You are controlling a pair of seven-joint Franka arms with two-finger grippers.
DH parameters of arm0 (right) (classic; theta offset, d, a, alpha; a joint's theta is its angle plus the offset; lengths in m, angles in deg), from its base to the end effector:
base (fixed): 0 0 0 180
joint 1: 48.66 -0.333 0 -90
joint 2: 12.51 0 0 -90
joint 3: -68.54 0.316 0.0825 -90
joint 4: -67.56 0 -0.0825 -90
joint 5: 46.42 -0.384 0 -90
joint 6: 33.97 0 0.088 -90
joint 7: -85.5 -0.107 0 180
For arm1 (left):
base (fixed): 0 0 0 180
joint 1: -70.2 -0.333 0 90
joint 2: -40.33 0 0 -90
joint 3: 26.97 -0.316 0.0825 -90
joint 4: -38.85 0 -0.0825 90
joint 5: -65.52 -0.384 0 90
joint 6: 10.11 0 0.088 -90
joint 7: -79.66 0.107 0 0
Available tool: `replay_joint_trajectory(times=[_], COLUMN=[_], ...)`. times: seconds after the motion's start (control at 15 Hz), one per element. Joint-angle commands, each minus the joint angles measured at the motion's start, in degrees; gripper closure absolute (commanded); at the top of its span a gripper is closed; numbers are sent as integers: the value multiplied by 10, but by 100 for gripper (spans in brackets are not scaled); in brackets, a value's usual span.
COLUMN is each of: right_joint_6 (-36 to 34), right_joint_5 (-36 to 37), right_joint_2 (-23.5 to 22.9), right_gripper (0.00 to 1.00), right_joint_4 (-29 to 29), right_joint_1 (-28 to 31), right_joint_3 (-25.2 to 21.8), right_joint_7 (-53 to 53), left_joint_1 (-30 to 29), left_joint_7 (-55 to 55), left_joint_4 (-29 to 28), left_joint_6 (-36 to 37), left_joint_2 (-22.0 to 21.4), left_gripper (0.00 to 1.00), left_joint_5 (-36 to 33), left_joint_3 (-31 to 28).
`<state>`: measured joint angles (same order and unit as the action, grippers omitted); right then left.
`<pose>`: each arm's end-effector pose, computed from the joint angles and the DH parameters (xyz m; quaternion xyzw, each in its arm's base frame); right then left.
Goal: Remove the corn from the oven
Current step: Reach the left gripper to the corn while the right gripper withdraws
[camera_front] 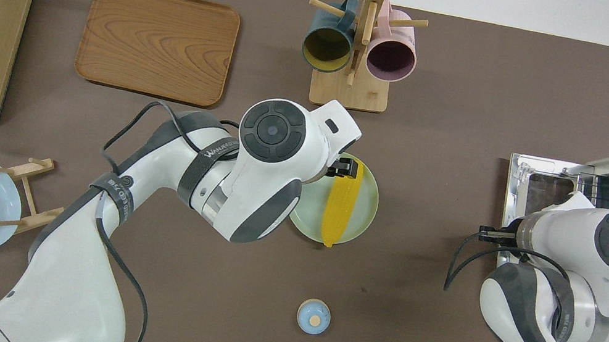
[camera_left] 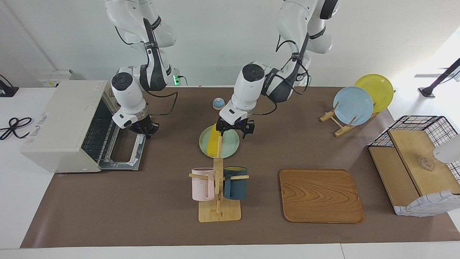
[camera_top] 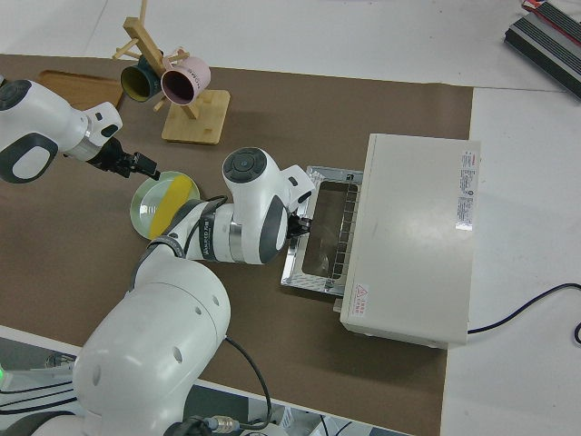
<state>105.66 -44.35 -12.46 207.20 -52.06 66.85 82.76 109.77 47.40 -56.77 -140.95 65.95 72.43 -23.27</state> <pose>0.4818 0.0143 0.3032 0.9999 0.0048 0.0008 0.0117 0.5017 -0.4690 0.3636 0.9930 -0.0558 0.0279 0.1005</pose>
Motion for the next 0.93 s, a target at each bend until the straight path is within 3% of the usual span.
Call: replay_joint_trajectory(times=[0.0,0.13,0.4,0.73,0.87], right_joint_6=[14,-17,-189,-317,-331], right_joint_5=[26,85,137,150,148], right_joint_2=[5,-1,-18,13,39], right_gripper=[100,100,100,100,100], right_joint_4=[7,-22,-162,-241,-245], right_joint_1=[19,16,17,49,75], right_joint_3=[2,2,3,-1,0], right_joint_7=[24,19,26,93,128], left_joint_1=[27,28,42,52,56], left_joint_7=[-2,0,-2,-3,-7], left_joint_4=[7,1,-11,-30,-40], left_joint_6=[-39,-42,-54,-66,-70], left_joint_2=[31,32,37,35,33], left_gripper=[0,0,0,0,0], left_joint_5=[5,2,3,3,3], left_joint_3=[-12,-11,-11,-12,-13])
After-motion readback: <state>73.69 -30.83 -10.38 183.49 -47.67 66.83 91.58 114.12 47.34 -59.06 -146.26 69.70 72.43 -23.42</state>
